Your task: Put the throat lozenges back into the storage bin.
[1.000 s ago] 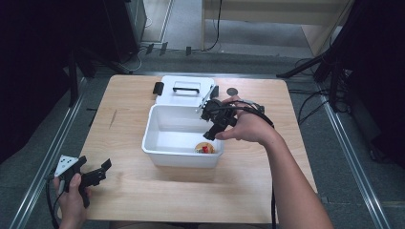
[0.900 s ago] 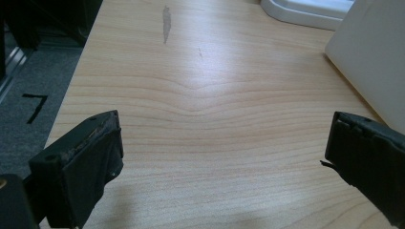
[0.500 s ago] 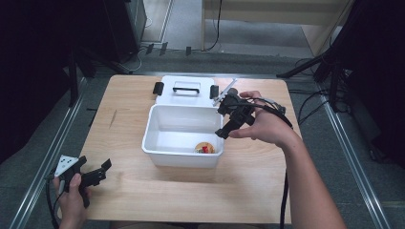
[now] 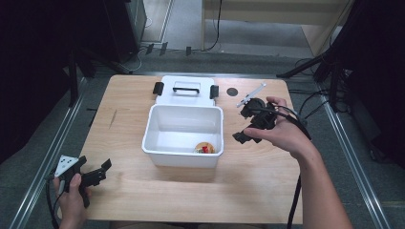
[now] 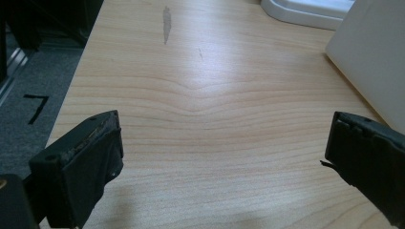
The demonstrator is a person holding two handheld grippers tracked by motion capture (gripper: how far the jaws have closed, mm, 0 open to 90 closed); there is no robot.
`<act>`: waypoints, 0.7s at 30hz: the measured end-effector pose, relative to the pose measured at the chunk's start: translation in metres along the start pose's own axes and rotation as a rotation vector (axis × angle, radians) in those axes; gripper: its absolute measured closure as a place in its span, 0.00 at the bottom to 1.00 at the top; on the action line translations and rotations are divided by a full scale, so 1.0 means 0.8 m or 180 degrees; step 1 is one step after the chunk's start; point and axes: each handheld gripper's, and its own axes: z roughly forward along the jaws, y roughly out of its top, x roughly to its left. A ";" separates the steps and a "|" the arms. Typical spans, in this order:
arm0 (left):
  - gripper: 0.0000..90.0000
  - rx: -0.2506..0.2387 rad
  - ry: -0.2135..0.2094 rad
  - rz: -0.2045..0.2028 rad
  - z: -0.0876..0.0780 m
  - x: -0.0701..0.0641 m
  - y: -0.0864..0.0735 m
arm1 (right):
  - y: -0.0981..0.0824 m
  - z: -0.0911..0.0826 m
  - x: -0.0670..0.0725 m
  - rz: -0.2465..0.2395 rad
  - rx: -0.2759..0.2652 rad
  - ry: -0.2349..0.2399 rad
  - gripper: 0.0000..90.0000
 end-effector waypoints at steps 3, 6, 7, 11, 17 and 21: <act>0.00 0.0001 0.0001 0.0002 0.000 0.000 0.000 | -0.016 0.002 -0.009 0.0139 -0.0051 -0.0015 0.00; 0.00 0.0000 0.0002 0.0011 0.000 0.000 0.000 | -0.032 0.003 -0.016 0.0218 -0.0083 -0.0055 0.00; 0.00 0.0000 0.0003 0.0011 0.000 0.000 0.000 | -0.037 0.003 -0.018 0.0247 -0.0098 -0.0060 0.00; 0.00 0.0001 0.0004 0.0015 0.000 0.000 0.000 | -0.057 0.005 -0.028 0.0390 -0.0158 -0.0129 0.00; 0.00 -0.0002 0.0005 0.0014 0.000 0.000 0.000 | -0.087 0.012 -0.040 0.0591 -0.0264 -0.0229 0.00; 0.00 -0.0007 0.0003 0.0015 0.000 0.000 0.000 | -0.108 0.017 -0.046 0.0722 -0.0345 -0.0336 0.00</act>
